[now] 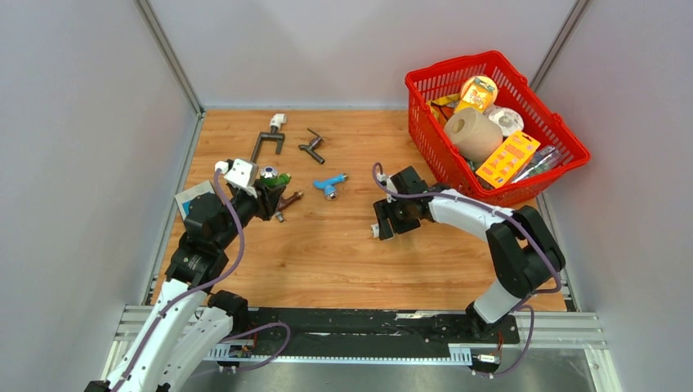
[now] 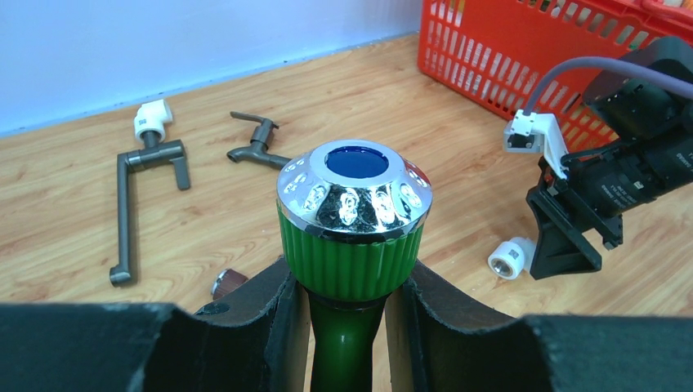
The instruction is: Install the water faucets
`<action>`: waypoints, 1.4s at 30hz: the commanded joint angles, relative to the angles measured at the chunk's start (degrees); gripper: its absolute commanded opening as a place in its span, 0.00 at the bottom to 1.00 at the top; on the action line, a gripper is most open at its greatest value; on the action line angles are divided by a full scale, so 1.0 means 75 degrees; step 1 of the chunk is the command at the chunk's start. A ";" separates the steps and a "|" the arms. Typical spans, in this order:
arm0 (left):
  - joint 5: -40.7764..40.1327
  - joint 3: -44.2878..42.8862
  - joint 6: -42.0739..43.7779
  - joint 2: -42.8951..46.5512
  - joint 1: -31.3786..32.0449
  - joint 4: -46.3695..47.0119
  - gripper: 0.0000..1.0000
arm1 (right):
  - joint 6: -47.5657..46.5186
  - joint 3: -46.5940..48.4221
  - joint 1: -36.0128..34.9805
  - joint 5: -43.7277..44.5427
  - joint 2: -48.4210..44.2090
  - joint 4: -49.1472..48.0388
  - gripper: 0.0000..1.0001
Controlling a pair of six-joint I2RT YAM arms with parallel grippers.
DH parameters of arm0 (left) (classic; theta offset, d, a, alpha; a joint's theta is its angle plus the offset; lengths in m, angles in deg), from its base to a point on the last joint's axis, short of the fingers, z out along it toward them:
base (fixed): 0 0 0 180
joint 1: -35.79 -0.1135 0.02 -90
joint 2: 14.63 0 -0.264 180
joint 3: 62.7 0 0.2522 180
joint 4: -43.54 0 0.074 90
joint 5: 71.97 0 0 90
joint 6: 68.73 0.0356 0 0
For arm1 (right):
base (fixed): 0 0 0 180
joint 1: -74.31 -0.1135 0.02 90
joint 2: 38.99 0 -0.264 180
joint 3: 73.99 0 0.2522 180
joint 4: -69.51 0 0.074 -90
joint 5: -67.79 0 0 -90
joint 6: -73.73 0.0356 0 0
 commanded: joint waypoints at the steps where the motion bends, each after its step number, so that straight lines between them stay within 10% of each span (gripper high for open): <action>1: 0.0096 -0.0076 0.0111 -0.0002 -0.0028 0.0177 0.00 | -0.0014 0.0078 -0.0188 0.0808 0.0125 -0.0230 0.62; 34: 0.0166 -0.0064 0.0041 0.0045 -0.0040 0.0188 0.00 | -0.0095 0.0113 -0.1114 0.2450 0.0758 -0.0558 0.61; 42: 0.0213 -0.0052 0.0018 0.0057 -0.0028 0.0200 0.00 | -0.0107 0.0067 -0.1255 0.2626 0.0829 -0.0593 0.42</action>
